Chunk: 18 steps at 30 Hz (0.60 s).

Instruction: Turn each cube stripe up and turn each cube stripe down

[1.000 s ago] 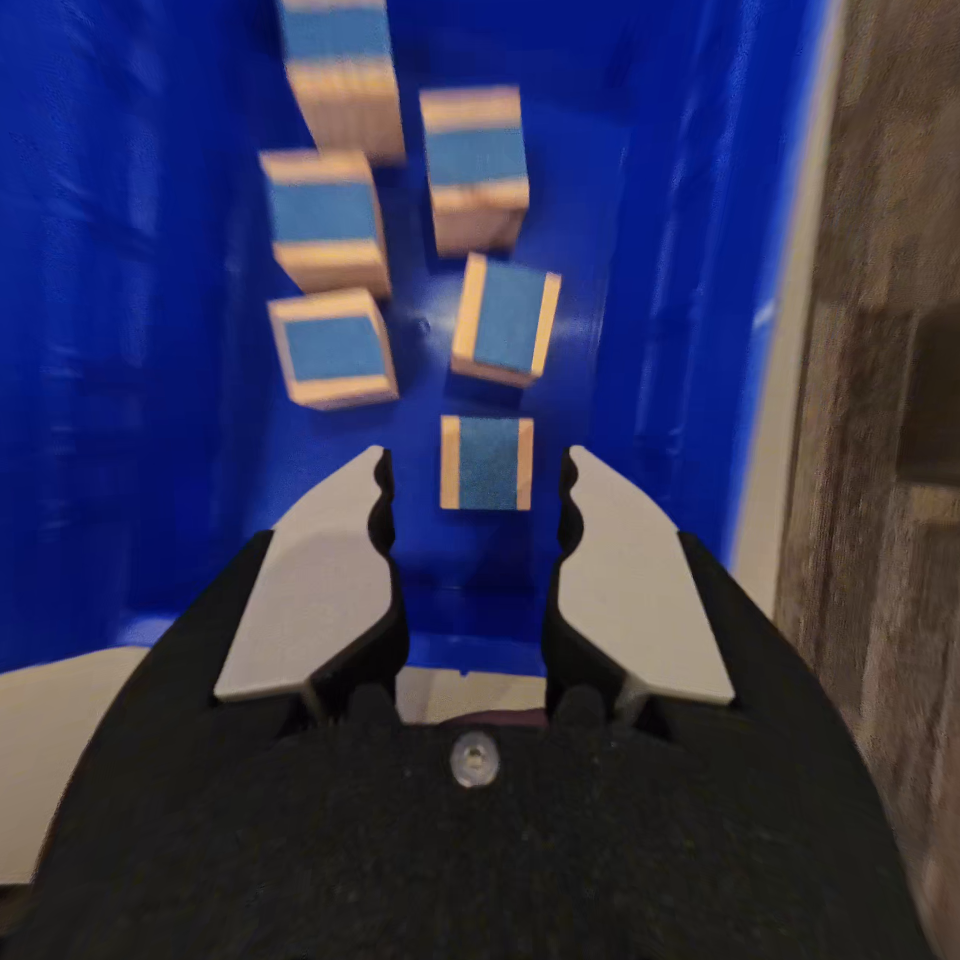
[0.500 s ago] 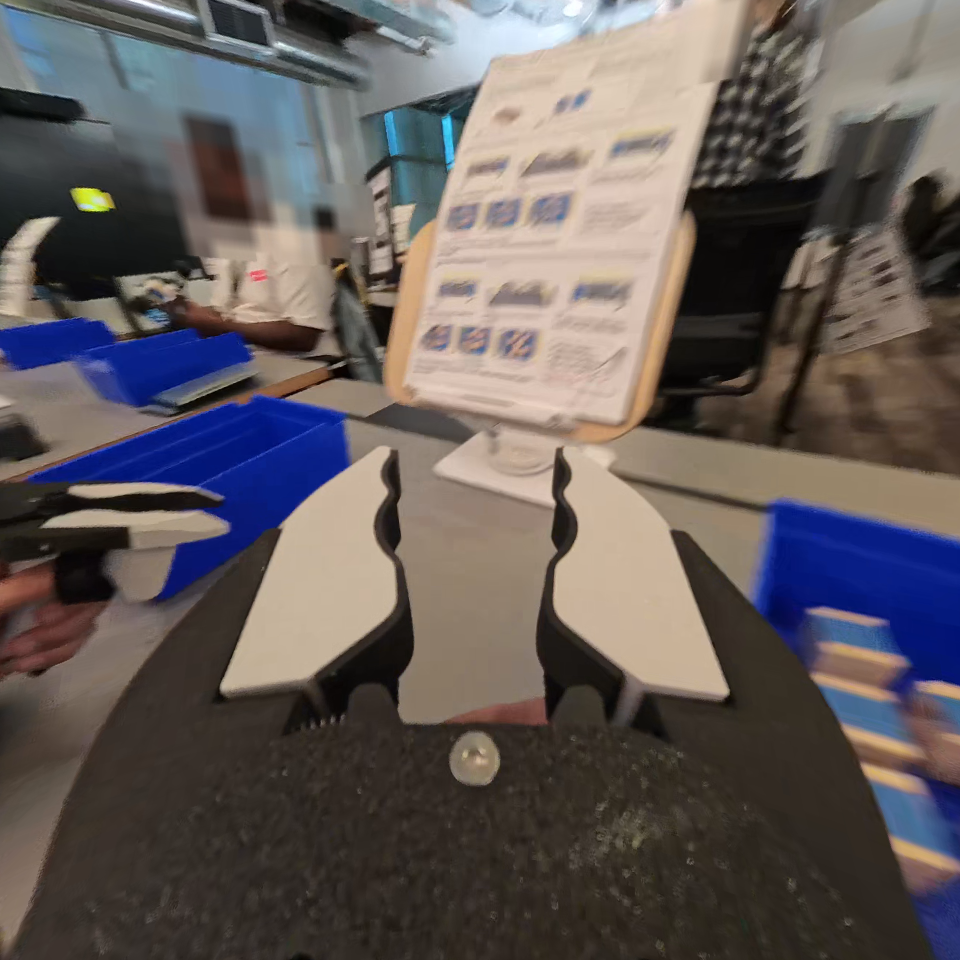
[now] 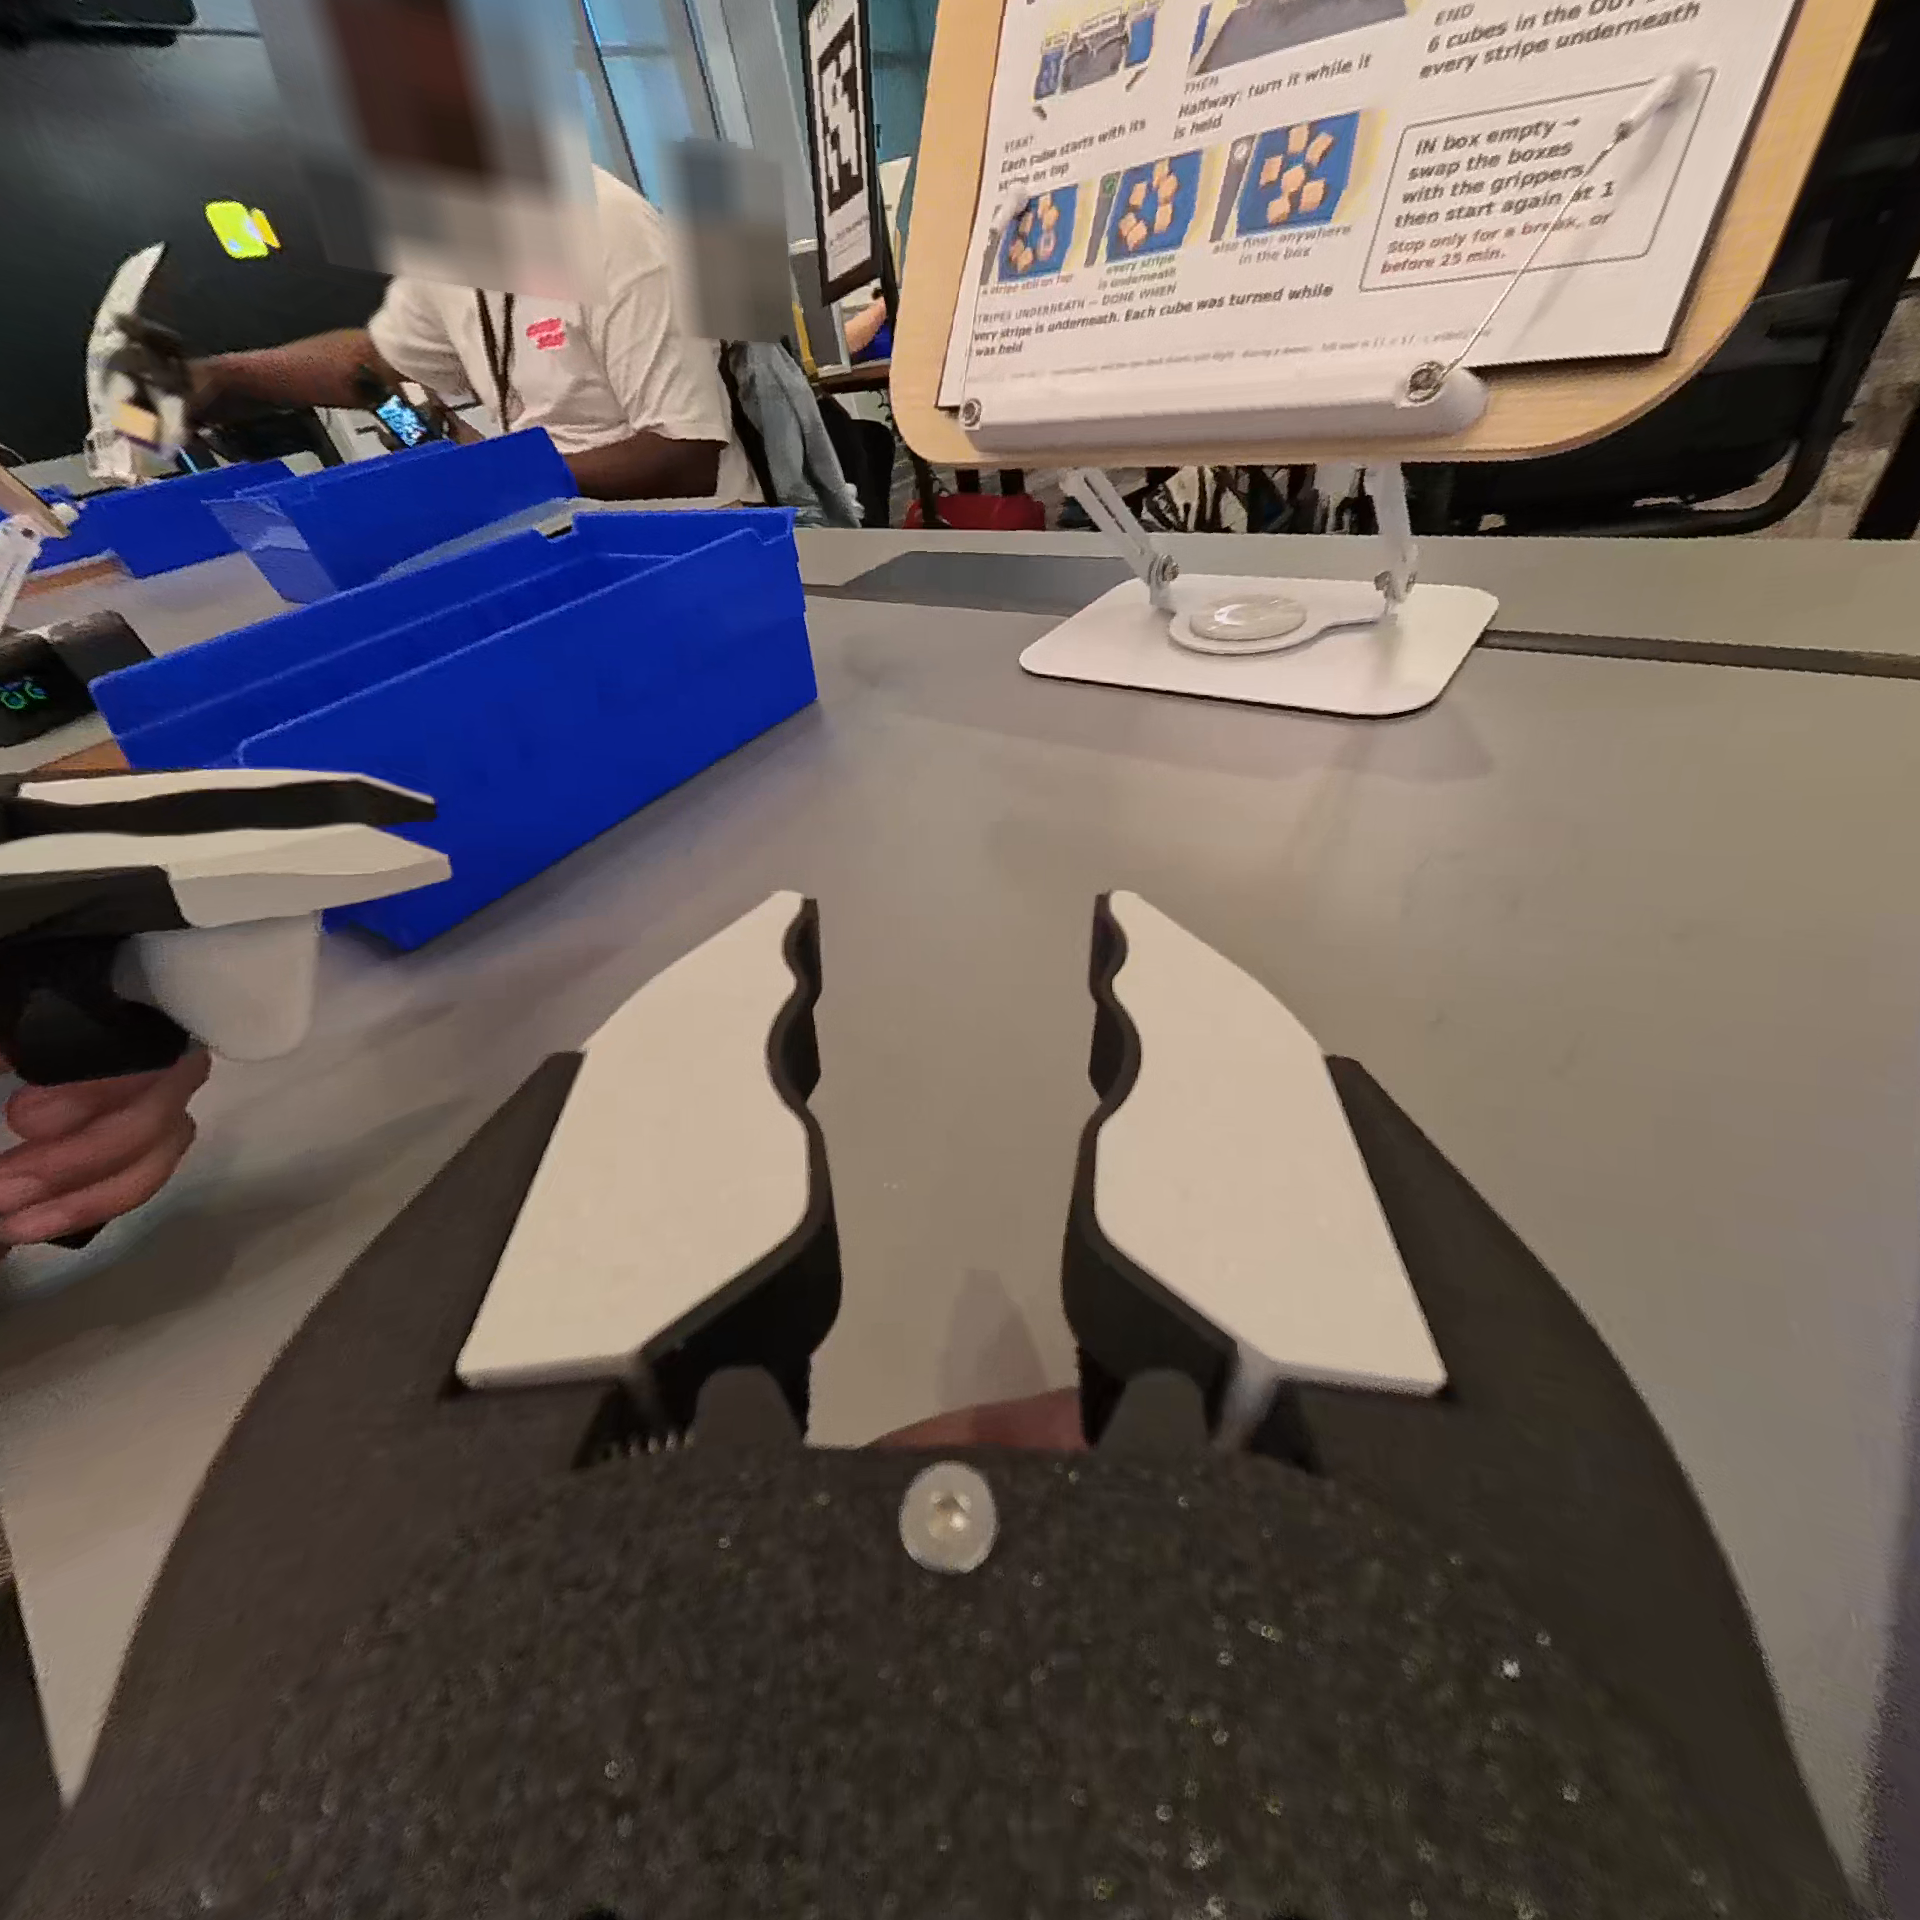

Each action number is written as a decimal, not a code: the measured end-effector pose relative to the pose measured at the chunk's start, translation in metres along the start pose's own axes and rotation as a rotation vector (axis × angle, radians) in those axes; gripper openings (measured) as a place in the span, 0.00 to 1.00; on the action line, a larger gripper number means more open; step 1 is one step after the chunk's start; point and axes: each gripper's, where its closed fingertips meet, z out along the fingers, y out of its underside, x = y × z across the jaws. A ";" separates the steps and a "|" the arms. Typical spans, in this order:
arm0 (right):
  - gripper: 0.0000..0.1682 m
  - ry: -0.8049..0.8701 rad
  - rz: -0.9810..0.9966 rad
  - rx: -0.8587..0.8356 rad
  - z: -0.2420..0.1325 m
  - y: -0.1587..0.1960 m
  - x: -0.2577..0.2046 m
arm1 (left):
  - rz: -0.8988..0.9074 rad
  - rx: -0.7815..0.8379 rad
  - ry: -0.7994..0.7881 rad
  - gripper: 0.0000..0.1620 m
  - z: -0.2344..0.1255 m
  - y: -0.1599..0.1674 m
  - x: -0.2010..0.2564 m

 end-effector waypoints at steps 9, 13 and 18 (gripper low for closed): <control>0.30 -0.004 -0.096 -0.032 0.004 0.006 -0.005 | -0.007 -0.054 0.034 0.34 0.008 0.009 -0.001; 0.31 -0.014 -0.095 -0.017 -0.001 -0.003 -0.006 | 0.004 -0.063 0.068 0.37 0.008 0.009 0.013; 0.32 0.057 0.090 0.229 -0.071 -0.092 0.056 | 0.004 -0.047 0.277 0.47 0.017 -0.010 0.112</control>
